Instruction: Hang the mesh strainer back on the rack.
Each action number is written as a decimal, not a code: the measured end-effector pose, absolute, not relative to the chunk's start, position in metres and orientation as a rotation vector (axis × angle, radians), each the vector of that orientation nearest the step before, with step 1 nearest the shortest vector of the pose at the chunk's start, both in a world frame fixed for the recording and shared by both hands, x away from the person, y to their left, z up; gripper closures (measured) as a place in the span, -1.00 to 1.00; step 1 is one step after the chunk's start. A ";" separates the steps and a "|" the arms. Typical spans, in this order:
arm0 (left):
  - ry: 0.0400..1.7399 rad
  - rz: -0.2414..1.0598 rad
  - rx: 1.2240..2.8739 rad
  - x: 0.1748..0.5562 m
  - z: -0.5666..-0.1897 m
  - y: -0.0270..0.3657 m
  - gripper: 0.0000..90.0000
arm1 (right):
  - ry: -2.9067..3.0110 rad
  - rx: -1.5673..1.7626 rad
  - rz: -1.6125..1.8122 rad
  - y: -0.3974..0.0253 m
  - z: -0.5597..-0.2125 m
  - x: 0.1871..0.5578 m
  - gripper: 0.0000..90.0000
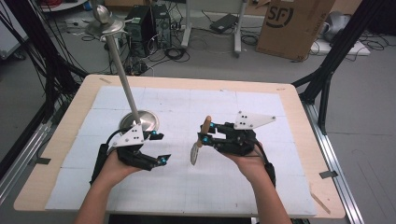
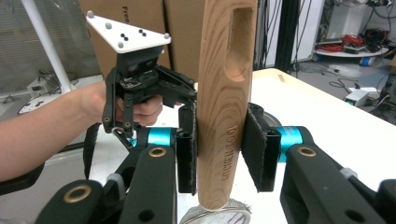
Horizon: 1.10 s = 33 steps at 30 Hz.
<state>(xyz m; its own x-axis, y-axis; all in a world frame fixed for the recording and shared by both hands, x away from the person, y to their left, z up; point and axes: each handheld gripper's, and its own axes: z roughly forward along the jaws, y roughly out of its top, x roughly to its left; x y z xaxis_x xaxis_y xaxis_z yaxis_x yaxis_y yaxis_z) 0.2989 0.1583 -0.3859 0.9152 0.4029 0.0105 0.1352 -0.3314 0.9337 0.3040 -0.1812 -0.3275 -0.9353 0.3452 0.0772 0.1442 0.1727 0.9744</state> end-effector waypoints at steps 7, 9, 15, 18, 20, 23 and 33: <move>0.458 0.309 1.892 0.296 -0.391 0.179 -0.54 | 2.286 0.477 1.841 -0.180 -0.320 0.312 0.52; 0.477 0.318 1.883 0.295 -0.392 0.185 -0.57 | 2.293 0.474 1.833 -0.178 -0.317 0.314 0.52; 0.497 0.320 1.835 0.293 -0.389 0.198 -0.61 | 2.301 0.459 1.814 -0.172 -0.303 0.323 0.52; 0.514 0.337 1.831 0.293 -0.389 0.202 -0.61 | 2.302 0.455 1.813 -0.168 -0.297 0.326 0.52; 0.515 0.343 1.828 0.293 -0.388 0.204 -0.61 | 2.304 0.454 1.808 -0.165 -0.294 0.330 0.52; 0.511 0.348 1.827 0.292 -0.387 0.206 -0.61 | 2.305 0.458 1.799 -0.162 -0.290 0.335 0.52; 0.500 0.353 1.808 0.289 -0.383 0.210 -0.61 | 2.299 0.457 1.785 -0.151 -0.267 0.350 0.52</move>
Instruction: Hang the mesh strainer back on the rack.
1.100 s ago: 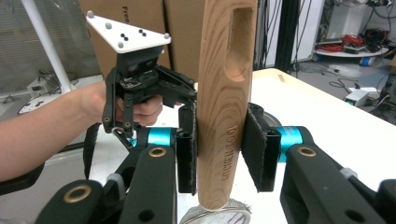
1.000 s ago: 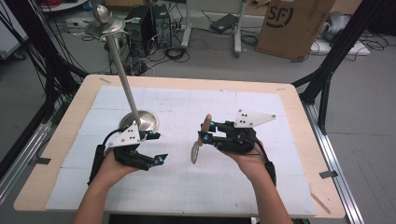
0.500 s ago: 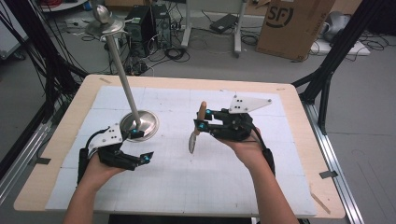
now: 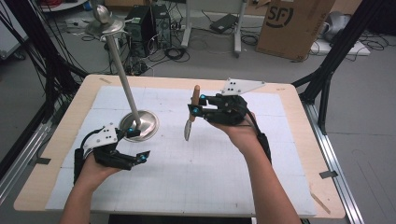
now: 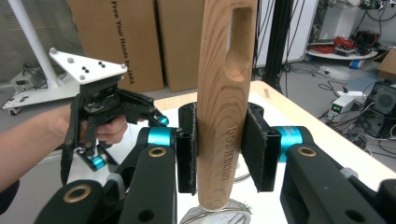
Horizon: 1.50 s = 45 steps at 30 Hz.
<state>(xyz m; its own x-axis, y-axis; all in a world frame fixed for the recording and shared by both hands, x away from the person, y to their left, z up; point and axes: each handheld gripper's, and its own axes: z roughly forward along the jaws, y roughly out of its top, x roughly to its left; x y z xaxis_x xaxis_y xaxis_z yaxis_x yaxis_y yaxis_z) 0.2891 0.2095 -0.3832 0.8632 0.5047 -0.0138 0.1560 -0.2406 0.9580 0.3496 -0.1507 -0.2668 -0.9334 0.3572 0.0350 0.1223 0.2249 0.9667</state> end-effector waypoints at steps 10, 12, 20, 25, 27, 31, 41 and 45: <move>0.498 0.358 1.804 0.287 -0.381 0.212 -0.61 | 2.293 0.441 1.763 -0.140 -0.246 0.363 0.52; 0.497 0.356 1.804 0.287 -0.381 0.212 -0.61 | 2.296 0.442 1.761 -0.138 -0.242 0.366 0.52; 0.486 0.348 1.801 0.286 -0.380 0.212 -0.61 | 2.300 0.422 1.735 -0.126 -0.223 0.376 0.52; 0.486 0.351 1.807 0.286 -0.381 0.211 -0.61 | 2.300 0.412 1.719 -0.116 -0.211 0.382 0.52; 0.485 0.350 1.804 0.286 -0.381 0.212 -0.61 | 2.310 0.412 1.712 -0.111 -0.207 0.383 0.52; 0.480 0.348 1.802 0.286 -0.380 0.212 -0.61 | 2.316 0.387 1.699 -0.102 -0.200 0.387 0.52; 0.482 0.338 1.803 0.286 -0.380 0.212 -0.61 | 2.322 0.374 1.679 -0.084 -0.177 0.398 0.52; 0.479 0.336 1.801 0.285 -0.380 0.212 -0.61 | 2.321 0.376 1.673 -0.080 -0.171 0.402 0.52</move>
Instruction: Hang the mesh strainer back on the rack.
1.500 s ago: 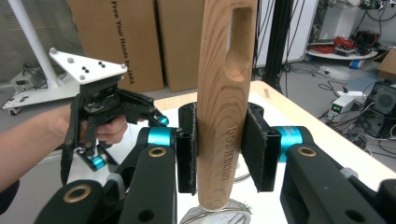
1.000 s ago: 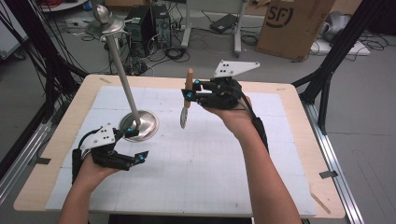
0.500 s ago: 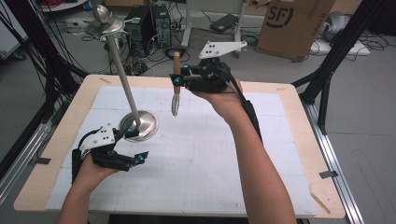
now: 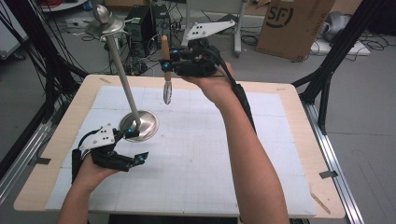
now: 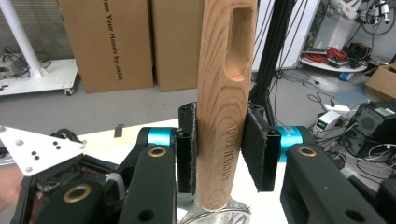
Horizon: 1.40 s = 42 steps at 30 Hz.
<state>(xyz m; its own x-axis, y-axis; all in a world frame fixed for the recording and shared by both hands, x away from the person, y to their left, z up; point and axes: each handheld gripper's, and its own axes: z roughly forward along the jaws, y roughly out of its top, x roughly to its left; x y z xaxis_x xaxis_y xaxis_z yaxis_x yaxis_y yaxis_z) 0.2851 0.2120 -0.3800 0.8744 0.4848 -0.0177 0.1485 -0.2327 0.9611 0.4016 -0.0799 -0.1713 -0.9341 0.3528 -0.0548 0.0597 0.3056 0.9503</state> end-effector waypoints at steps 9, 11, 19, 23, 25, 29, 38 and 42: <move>0.474 0.330 1.804 0.285 -0.380 0.212 -0.61 | 2.343 0.388 1.652 -0.066 -0.168 0.408 0.52; 0.472 0.326 1.805 0.285 -0.380 0.211 -0.61 | 2.343 0.392 1.652 -0.064 -0.169 0.410 0.52; 0.468 0.321 1.808 0.285 -0.381 0.209 -0.61 | 2.343 0.423 1.638 -0.060 -0.168 0.417 0.52; 0.470 0.324 1.817 0.285 -0.381 0.209 -0.61 | 2.347 0.428 1.626 -0.055 -0.166 0.418 0.52; 0.469 0.324 1.816 0.285 -0.381 0.210 -0.61 | 2.355 0.427 1.616 -0.052 -0.165 0.418 0.52; 0.465 0.326 1.810 0.285 -0.381 0.210 -0.61 | 2.355 0.418 1.609 -0.044 -0.163 0.421 0.52; 0.461 0.317 1.803 0.285 -0.381 0.210 -0.61 | 2.370 0.398 1.595 -0.029 -0.162 0.421 0.52; 0.460 0.313 1.809 0.285 -0.381 0.209 -0.61 | 2.381 0.401 1.589 -0.022 -0.161 0.423 0.52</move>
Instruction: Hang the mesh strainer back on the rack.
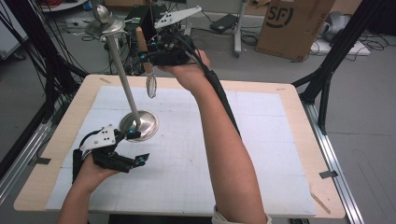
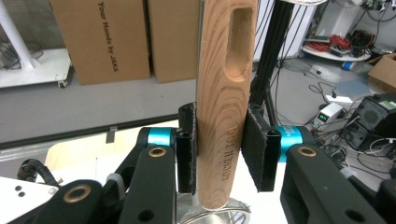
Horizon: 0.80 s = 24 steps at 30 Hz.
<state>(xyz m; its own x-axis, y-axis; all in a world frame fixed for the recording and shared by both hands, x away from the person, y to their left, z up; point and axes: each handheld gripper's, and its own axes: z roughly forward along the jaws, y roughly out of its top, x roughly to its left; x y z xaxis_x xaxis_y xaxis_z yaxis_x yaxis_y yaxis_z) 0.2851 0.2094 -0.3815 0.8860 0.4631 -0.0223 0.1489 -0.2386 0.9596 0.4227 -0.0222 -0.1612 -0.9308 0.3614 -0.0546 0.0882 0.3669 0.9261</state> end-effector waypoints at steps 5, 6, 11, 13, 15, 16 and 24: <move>0.463 0.314 1.808 0.285 -0.382 0.209 -0.61 | 2.377 0.397 1.582 -0.015 -0.156 0.425 0.52; 0.463 0.315 1.812 0.286 -0.382 0.209 -0.61 | 2.376 0.397 1.579 -0.014 -0.155 0.425 0.52; 0.460 0.310 1.800 0.285 -0.381 0.210 -0.61 | 2.378 0.382 1.573 -0.008 -0.154 0.425 0.52; 0.459 0.307 1.802 0.285 -0.381 0.210 -0.61 | 2.388 0.384 1.558 -0.006 -0.154 0.425 0.52; 0.457 0.305 1.802 0.285 -0.381 0.211 -0.61 | 2.391 0.391 1.549 -0.003 -0.155 0.426 0.52; 0.457 0.306 1.801 0.285 -0.381 0.211 -0.61 | 2.392 0.394 1.545 -0.003 -0.156 0.426 0.52; 0.455 0.304 1.801 0.285 -0.381 0.210 -0.61 | 2.378 0.433 1.529 -0.002 -0.155 0.435 0.52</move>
<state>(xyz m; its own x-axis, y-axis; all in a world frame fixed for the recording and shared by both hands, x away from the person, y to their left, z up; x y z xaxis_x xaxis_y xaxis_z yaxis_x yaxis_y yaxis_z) 0.2851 0.2101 -0.3812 0.8896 0.4560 -0.0279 0.1480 -0.2299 0.9619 0.4347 -0.0025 -0.1547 -0.9157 0.3954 -0.0722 0.0985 0.3949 0.9134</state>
